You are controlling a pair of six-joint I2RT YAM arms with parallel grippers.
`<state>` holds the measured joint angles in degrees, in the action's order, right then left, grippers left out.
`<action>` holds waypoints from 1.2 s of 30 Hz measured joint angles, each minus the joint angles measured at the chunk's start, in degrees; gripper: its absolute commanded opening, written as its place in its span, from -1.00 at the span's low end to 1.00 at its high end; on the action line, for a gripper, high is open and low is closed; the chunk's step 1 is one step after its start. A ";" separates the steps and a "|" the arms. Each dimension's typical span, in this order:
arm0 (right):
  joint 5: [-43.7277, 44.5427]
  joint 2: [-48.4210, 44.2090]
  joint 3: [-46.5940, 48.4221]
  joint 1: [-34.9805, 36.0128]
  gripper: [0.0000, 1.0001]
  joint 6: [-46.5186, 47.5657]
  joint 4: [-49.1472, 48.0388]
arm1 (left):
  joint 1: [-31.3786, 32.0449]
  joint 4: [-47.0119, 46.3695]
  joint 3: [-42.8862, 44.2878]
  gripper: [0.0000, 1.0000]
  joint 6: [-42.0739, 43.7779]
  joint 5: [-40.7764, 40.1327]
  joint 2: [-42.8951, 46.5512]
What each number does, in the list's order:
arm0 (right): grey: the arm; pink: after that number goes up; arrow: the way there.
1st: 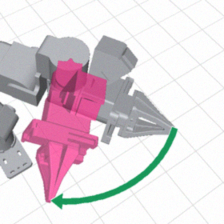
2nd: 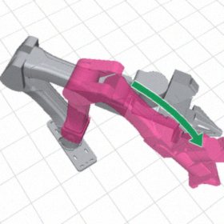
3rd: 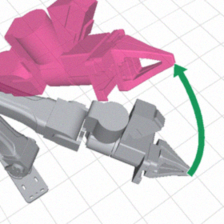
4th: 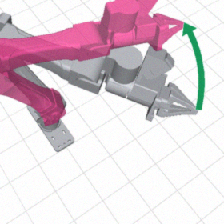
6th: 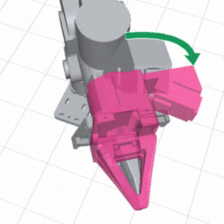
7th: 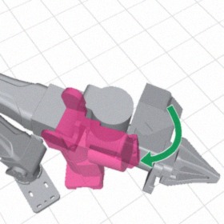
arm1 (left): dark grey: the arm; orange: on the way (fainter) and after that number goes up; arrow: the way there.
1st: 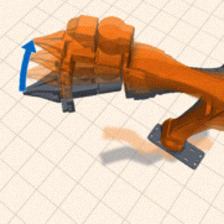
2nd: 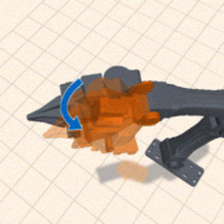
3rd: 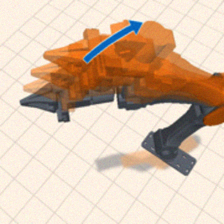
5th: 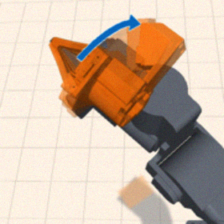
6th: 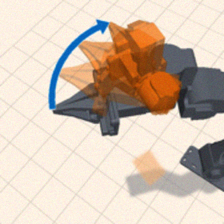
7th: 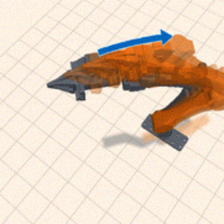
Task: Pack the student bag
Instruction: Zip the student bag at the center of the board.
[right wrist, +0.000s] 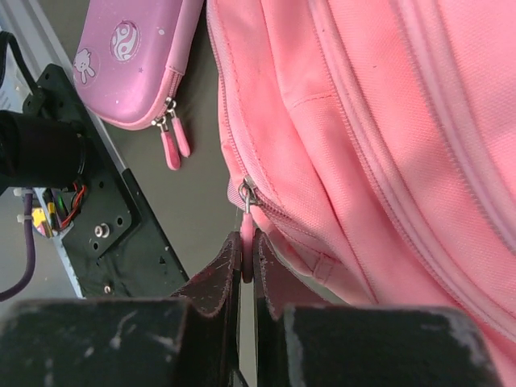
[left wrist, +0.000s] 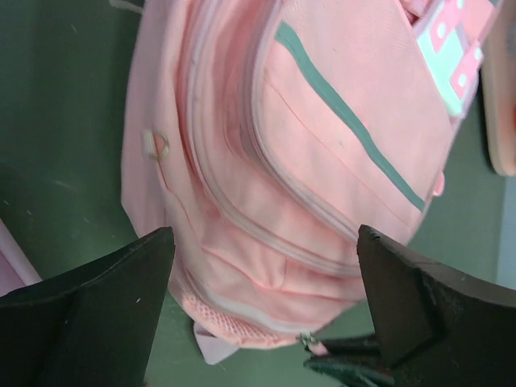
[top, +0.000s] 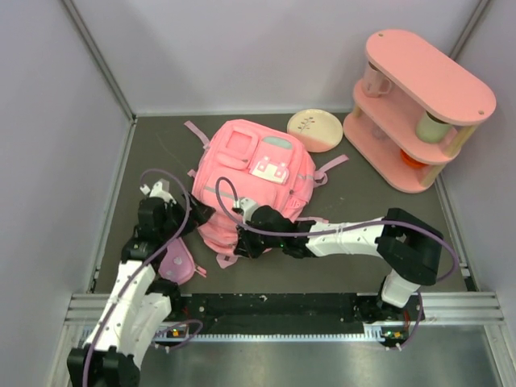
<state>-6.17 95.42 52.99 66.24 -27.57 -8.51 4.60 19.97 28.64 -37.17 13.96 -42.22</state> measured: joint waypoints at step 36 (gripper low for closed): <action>-1.95 -1.62 -2.75 -2.56 -1.00 0.35 -0.04 | 5.86 7.85 -10.56 0.50 -11.08 -0.20 14.19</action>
<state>-8.12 93.80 50.24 63.68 -27.22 -8.56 10.46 27.81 18.09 -48.25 13.76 -28.03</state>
